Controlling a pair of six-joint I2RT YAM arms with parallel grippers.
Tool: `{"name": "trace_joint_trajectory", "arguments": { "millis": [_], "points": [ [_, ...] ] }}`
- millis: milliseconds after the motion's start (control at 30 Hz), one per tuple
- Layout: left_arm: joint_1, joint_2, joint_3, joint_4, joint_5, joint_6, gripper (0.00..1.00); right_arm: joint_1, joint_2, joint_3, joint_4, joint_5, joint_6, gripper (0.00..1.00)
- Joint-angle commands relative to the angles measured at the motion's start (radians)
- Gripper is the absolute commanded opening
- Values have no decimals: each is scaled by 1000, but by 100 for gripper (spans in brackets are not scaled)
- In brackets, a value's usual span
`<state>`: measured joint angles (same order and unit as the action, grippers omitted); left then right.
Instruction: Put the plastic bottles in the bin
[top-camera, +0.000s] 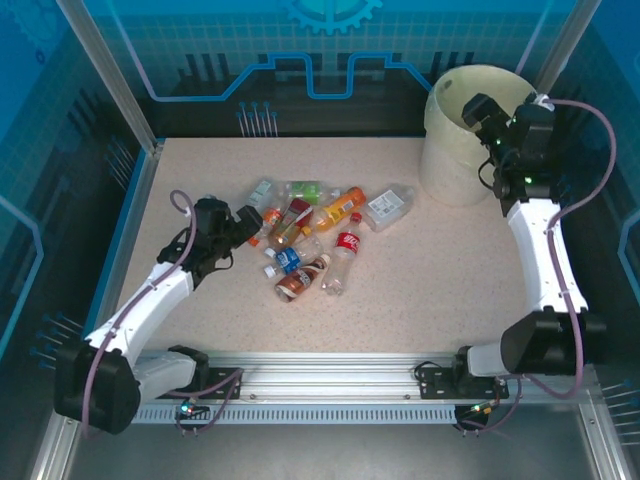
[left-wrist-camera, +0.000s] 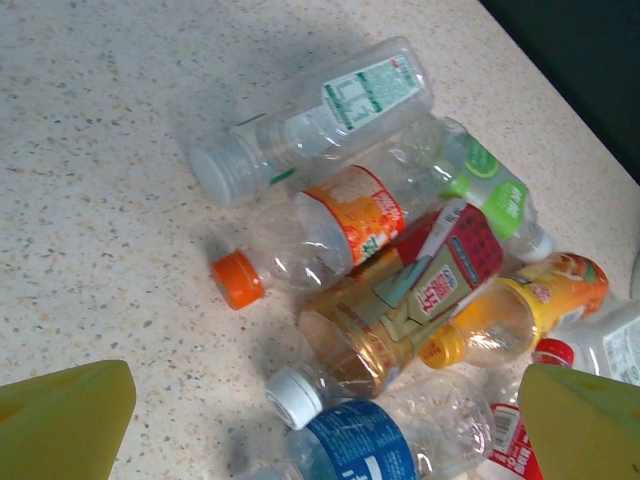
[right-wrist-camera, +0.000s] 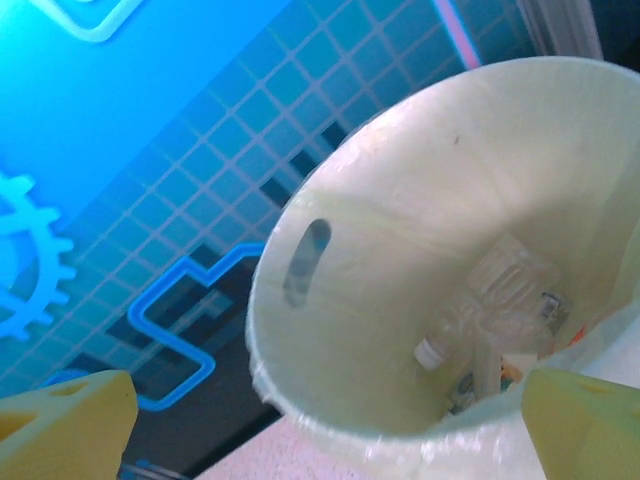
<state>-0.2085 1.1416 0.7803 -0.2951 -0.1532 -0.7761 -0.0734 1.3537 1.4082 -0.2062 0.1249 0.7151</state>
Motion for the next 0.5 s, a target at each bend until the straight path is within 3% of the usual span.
{"name": "trace_joint_trajectory", "arguments": {
  "millis": [0,233,467],
  "points": [
    [36,57,58,-42,64,54,99,35,-79,-81,-27,-51,-71,100],
    [82,239,200,-105,110,221,99,70,-164,-203,-114,-148,-120,100],
    [123,471,420,-198,119,444,99,87,-203,-279,-145,-143,-115,100]
  ]
}}
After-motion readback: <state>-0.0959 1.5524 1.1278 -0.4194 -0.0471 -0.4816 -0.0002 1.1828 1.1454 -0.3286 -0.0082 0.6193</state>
